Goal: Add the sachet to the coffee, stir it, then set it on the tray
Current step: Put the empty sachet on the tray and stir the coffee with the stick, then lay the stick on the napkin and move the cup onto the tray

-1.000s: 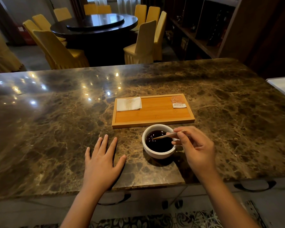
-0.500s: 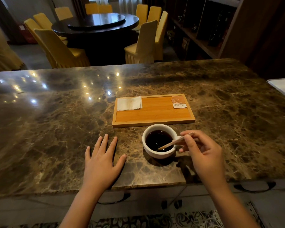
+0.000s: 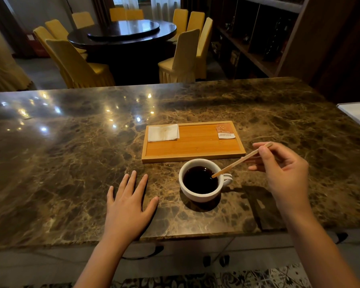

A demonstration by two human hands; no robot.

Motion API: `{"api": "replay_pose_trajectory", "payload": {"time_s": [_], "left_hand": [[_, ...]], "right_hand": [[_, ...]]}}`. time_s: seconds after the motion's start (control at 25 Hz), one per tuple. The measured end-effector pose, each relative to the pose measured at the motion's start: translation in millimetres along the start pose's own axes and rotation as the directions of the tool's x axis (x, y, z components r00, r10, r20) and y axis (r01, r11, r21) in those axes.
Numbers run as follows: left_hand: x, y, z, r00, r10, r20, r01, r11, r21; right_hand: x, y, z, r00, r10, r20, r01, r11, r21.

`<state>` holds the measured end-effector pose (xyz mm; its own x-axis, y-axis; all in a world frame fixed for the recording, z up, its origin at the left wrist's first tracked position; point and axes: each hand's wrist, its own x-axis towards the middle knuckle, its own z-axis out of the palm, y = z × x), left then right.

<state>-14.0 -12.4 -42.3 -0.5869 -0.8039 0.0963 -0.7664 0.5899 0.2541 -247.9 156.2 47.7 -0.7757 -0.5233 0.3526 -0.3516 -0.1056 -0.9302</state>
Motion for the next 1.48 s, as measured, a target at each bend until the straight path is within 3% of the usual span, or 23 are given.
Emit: {"api": "replay_pose_trajectory", "payload": {"time_s": [0.36, 0.68, 0.88, 1.04, 1.2, 1.36, 1.48], "left_hand": [[-1, 1, 0, 1.0, 0.0, 0.0, 0.0, 1.0, -0.004], [0, 1, 0, 1.0, -0.017, 0.014, 0.017, 1.0, 0.007], [-1, 1, 0, 1.0, -0.026, 0.003, 0.026, 0.999, -0.019], [-2, 2, -2, 0.999, -0.033, 0.0, 0.033, 0.999, -0.027], [-2, 3, -3, 0.999, -0.045, 0.008, 0.045, 0.999, -0.015], [-2, 2, -3, 0.998, -0.053, 0.019, 0.053, 0.999, -0.012], [-2, 2, -3, 0.998, -0.055, 0.019, 0.055, 0.998, -0.01]], "right_hand": [[33, -25, 1, 0.99, -0.021, 0.14, 0.018, 1.0, 0.018], [87, -3, 73, 0.879, -0.301, 0.37, 0.327, 0.945, -0.009], [112, 31, 124, 0.662, -0.569, 0.489, 0.68, 0.73, -0.07], [120, 50, 152, 0.378, -0.711, 0.593, 0.891, 0.453, -0.024], [121, 64, 164, 0.136, -0.73, 0.67, 0.969, 0.24, 0.065], [119, 74, 166, 0.009, -0.692, 0.722, 0.982, 0.144, 0.126], [117, 78, 166, -0.044, -0.646, 0.762, 0.972, 0.15, 0.183]]}}
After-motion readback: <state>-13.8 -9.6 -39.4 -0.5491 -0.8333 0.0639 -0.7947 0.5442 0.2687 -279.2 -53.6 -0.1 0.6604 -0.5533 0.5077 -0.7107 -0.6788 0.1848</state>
